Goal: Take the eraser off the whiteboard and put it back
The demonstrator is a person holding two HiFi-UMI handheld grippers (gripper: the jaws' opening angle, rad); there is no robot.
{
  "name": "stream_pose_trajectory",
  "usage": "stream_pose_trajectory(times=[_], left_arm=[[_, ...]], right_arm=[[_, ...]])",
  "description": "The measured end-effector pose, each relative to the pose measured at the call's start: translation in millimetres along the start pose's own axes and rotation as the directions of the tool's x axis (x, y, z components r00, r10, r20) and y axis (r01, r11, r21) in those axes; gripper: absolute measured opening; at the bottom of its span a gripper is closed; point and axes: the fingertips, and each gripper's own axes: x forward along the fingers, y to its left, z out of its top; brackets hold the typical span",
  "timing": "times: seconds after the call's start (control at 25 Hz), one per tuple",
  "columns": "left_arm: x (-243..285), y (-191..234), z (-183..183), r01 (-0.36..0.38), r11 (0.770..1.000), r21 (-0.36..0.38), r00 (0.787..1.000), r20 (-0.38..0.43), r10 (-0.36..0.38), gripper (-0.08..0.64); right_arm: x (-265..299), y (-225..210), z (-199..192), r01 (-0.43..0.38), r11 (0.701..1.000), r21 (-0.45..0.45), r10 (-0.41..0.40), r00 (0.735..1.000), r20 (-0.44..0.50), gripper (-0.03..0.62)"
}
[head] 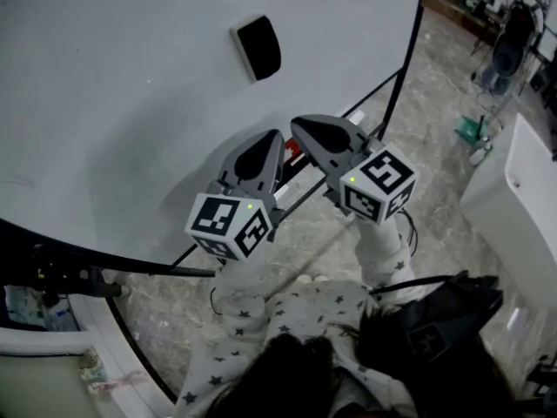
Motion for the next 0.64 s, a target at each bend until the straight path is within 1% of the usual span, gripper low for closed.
stream_pose_trajectory(times=[0.32,0.64], left_arm=[[2.2,3.5,-6.9,0.001,1.000,-0.009,1.000,-0.006,-0.001,0.002],[1.7,6.5,-13.7,-0.004,1.000,-0.014,1.000,-0.020,0.004,0.000]], right_arm=[[1.0,-0.2,-7.5,-0.005,1.000,0.010,0.005,1.000,-0.021,0.008],[-1.2,-5.2,-15.8,0.007,1.000,0.027,-0.006,1.000,-0.030,0.008]])
